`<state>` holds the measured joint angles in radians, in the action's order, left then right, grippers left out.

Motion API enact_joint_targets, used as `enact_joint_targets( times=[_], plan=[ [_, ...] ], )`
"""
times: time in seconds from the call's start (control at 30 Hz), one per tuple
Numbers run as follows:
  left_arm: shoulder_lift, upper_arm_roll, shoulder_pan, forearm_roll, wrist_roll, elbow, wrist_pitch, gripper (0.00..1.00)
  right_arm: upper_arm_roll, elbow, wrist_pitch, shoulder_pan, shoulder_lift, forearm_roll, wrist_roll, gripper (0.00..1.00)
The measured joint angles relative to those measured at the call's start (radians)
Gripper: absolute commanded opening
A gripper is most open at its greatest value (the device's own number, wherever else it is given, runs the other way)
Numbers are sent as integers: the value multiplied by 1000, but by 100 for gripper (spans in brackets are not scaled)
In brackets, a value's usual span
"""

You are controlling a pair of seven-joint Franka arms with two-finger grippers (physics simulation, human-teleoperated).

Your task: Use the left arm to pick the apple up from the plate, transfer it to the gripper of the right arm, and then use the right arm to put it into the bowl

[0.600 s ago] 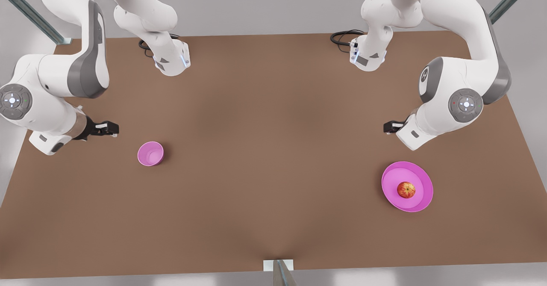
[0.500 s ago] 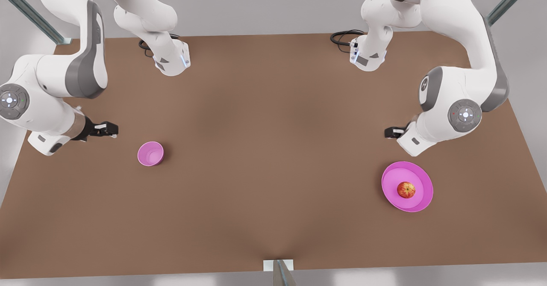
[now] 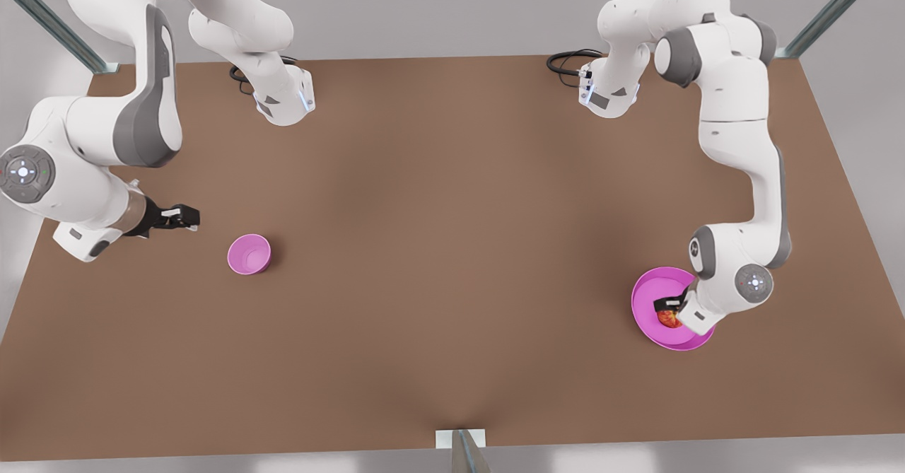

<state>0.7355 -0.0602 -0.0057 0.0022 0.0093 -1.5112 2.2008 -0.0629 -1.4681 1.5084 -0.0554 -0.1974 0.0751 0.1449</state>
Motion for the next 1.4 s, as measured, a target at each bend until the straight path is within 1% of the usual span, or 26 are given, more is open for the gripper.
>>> enact_joint_targets(
  times=[0.27,0.77,0.8,0.83,0.87,0.9,0.93,1.13,1.17,1.2,1.23,1.33,1.4],
  plan=[
    [38,0,5,2,27,-21,100,100,0,-7,3,0,-1,2,5,100],
    [84,0,16,0,54,-24,136,100,0,-17,3,-5,0,0,10,100],
    [85,0,16,-1,55,-26,136,96,0,-19,3,-5,0,0,10,100],
    [85,1,16,-1,55,-29,137,88,0,-20,3,-5,0,-1,11,100],
    [84,2,16,0,54,-29,137,82,0,-21,3,-4,-1,0,11,100],
    [84,2,16,1,53,-30,137,81,0,-21,4,-4,-1,0,11,100],
    [83,5,16,2,53,-30,137,80,0,-22,4,-4,-1,0,11,100],
    [79,10,18,1,52,-29,138,80,0,-22,4,-4,-2,-1,12,100],
    [78,10,18,1,52,-29,138,79,0,-22,4,-4,-2,-1,12,100],
    [70,10,18,2,51,-29,138,76,0,-22,4,-5,-2,-1,12,100],
    [63,10,19,3,51,-29,139,76,0,-22,4,-4,-1,-1,12,100],
    [29,17,22,3,49,-31,141,76,-1,-21,4,-5,0,-1,13,100],
    [-32,58,19,-1,35,-46,144,76,-1,-18,4,-4,-2,-4,14,100]
  ],
)
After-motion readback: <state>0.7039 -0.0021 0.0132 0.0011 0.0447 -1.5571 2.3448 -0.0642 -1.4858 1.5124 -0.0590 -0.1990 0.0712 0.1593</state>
